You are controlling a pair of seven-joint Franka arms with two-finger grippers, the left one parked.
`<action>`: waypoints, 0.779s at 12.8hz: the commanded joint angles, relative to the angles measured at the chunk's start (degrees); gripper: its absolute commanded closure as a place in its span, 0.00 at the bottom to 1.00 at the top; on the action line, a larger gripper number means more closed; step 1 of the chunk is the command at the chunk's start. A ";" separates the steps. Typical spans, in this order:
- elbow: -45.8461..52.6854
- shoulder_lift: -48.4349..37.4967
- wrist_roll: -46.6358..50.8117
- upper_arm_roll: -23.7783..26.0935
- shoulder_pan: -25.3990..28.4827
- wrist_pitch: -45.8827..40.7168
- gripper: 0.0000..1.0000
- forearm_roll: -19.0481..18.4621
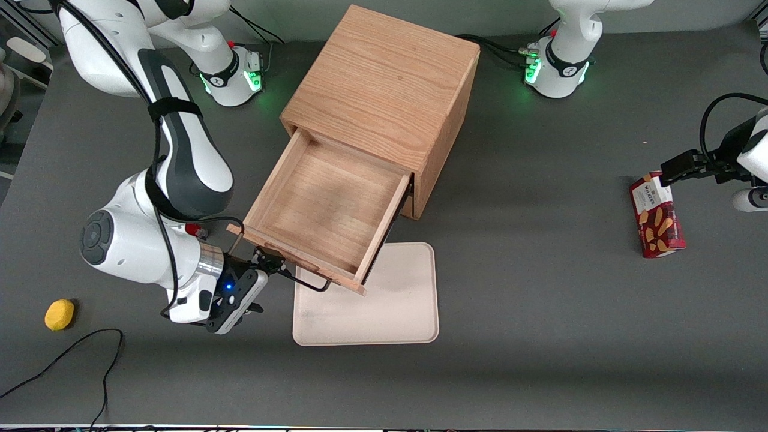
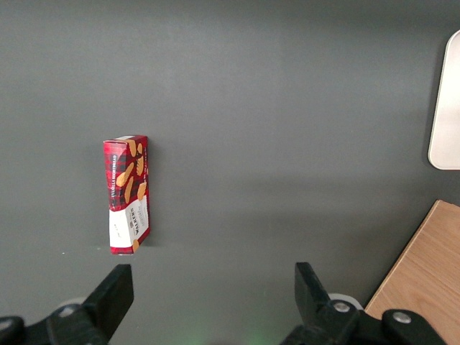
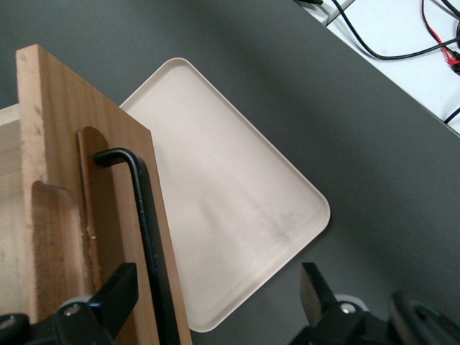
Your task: Open upper drawer
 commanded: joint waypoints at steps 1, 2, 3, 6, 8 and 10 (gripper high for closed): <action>3.95 0.90 -0.69 0.15 -0.67 -3.61 0.00 0.61; 4.65 0.73 -0.61 -0.03 -0.76 -4.93 0.00 0.61; 4.74 0.29 -0.43 -0.03 -1.71 -6.25 0.00 0.52; 4.66 -1.29 -0.26 0.14 -4.17 -9.24 0.00 -0.09; 4.04 -3.48 1.93 -2.64 -4.28 -13.27 0.00 -1.40; 3.87 -5.85 9.81 -4.95 -4.01 -18.27 0.00 -5.95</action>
